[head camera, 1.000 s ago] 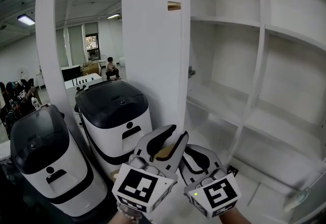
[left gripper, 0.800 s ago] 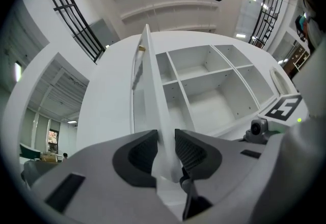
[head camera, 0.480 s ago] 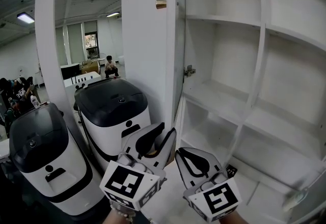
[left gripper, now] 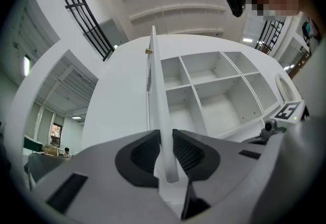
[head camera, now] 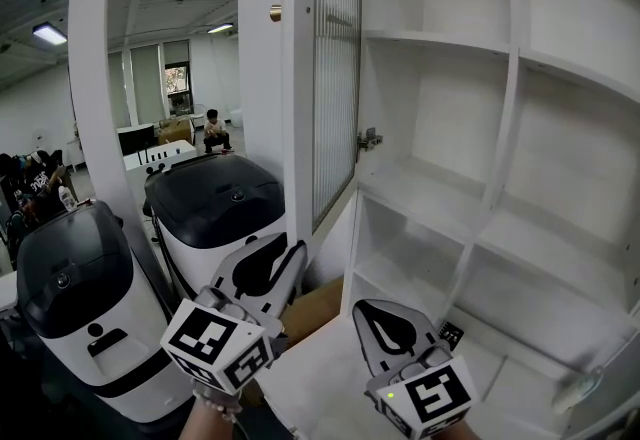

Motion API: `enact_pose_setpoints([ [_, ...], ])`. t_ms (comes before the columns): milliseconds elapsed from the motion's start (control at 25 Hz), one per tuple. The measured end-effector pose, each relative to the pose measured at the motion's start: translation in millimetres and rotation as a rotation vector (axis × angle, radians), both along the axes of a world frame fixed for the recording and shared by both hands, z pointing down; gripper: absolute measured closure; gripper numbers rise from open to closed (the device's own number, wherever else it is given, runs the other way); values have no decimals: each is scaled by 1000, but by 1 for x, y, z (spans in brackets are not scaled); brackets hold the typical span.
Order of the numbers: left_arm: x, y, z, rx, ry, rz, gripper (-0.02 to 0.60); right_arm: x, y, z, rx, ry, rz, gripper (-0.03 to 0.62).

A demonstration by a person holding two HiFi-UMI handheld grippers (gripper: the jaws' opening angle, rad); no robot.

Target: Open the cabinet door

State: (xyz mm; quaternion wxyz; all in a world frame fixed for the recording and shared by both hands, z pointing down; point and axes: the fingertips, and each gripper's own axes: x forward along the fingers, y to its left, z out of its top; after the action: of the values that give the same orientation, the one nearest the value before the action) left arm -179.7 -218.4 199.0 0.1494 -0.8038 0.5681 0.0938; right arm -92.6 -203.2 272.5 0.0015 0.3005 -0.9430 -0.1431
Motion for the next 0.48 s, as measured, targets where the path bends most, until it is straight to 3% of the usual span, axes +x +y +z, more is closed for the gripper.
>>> enact_pose_setpoints([
  [120, -20, 0, 0, 0, 47, 4, 506, 2, 3, 2, -11, -5, 1, 591],
  [480, -59, -9, 1, -38, 51, -13, 512, -3, 8, 11, -40, -6, -15, 592],
])
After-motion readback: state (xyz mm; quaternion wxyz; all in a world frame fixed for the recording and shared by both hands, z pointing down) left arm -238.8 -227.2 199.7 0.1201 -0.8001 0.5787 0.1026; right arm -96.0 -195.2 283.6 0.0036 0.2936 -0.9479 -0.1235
